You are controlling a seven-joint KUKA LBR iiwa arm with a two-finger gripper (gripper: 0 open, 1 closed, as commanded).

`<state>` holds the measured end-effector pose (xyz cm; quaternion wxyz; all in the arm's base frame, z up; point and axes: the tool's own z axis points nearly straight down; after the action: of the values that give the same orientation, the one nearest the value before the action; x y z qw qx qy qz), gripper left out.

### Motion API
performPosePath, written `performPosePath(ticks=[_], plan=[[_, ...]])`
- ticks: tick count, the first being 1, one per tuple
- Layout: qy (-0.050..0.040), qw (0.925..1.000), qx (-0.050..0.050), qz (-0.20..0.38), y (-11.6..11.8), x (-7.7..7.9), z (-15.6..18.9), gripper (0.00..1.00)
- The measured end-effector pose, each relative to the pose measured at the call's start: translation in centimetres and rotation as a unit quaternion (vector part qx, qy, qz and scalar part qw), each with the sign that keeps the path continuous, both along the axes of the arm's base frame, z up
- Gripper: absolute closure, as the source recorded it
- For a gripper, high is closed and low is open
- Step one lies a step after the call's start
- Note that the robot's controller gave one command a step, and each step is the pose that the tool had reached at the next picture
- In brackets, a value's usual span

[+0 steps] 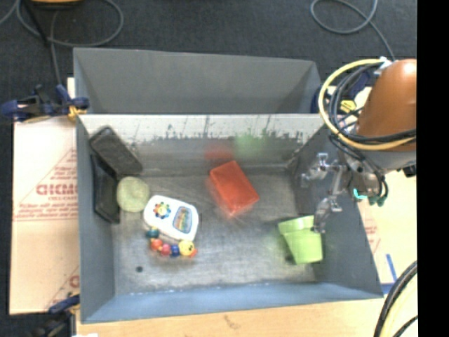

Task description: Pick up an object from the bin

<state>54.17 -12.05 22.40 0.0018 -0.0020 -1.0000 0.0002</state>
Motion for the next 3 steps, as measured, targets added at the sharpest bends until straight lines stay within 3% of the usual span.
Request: performPosePath(ticks=[1, 2, 3], plan=[[-0.0039, 1.0, -0.001, 0.002, 0.1, 0.2, 0.4, 0.0], [-0.0069, 1.0, -0.001, 0.002, -0.5, -0.8, -4.7, 0.0], [-0.006, 0.9998, 0.0, -0.017, 0.3, -0.7, -10.7, 0.0]])
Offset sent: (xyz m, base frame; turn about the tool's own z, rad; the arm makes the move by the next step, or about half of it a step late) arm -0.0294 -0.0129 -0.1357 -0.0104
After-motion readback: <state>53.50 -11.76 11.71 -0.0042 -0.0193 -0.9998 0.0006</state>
